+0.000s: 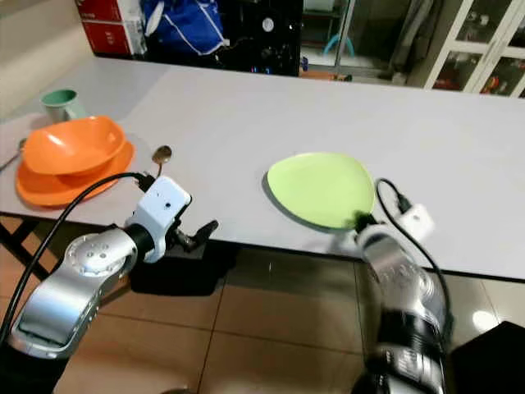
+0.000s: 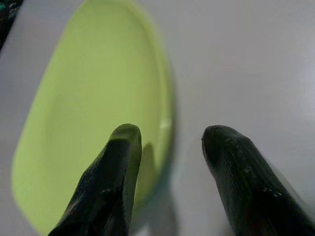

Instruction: Setting the table

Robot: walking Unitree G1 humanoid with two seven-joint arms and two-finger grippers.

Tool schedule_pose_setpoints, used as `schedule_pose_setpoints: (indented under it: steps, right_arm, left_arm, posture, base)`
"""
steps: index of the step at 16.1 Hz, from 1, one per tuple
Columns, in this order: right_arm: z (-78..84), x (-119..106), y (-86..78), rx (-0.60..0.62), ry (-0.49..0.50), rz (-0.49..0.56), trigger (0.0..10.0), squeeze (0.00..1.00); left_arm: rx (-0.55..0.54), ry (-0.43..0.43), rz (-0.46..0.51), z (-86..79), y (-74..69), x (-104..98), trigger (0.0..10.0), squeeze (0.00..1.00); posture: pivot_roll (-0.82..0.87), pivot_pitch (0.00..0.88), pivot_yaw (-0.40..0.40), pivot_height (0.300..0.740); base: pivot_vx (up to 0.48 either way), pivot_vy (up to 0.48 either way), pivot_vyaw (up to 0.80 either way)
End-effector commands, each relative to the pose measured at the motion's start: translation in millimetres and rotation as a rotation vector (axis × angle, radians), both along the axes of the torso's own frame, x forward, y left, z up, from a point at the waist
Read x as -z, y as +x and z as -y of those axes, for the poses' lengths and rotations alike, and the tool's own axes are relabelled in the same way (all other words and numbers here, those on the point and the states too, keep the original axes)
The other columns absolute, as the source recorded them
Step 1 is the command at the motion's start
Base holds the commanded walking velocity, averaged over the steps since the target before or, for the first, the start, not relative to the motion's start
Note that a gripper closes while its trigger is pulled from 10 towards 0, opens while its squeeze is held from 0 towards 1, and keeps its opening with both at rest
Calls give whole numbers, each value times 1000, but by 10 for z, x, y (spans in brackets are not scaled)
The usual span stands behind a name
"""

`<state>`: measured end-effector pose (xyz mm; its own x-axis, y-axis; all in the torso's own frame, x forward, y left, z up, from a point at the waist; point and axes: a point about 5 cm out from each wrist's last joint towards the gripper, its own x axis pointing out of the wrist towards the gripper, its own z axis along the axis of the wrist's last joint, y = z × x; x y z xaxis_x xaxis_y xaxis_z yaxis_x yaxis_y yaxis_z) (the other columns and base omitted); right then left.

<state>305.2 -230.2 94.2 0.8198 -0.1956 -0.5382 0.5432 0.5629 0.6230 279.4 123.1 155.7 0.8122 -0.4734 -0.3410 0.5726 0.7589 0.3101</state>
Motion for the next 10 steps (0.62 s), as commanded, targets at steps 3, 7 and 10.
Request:
schedule_pose_setpoints:
  steps: [3, 7, 10]
  right_arm:
    - [74, -323, -121, 43, -68, 56, 10000, 0]
    - [7, -1017, -131, -71, -436, 423, 10000, 0]
    - [-311, -1162, -252, -266, -721, 522, 10000, 0]
  left_arm:
    - [-11, 9, 36, 11, 0, -50, 10000, 0]
    - [-165, -52, 208, -79, 89, -266, 10000, 0]
    - [-245, -127, 291, -118, 104, -407, 10000, 0]
  posture:
    - [-46, 0, 15, 740]
    - [-45, 0, 14, 740]
    - [-47, 0, 12, 740]
  base:
    - [0, 0, 0]
    - [0, 0, 0]
    - [0, 0, 0]
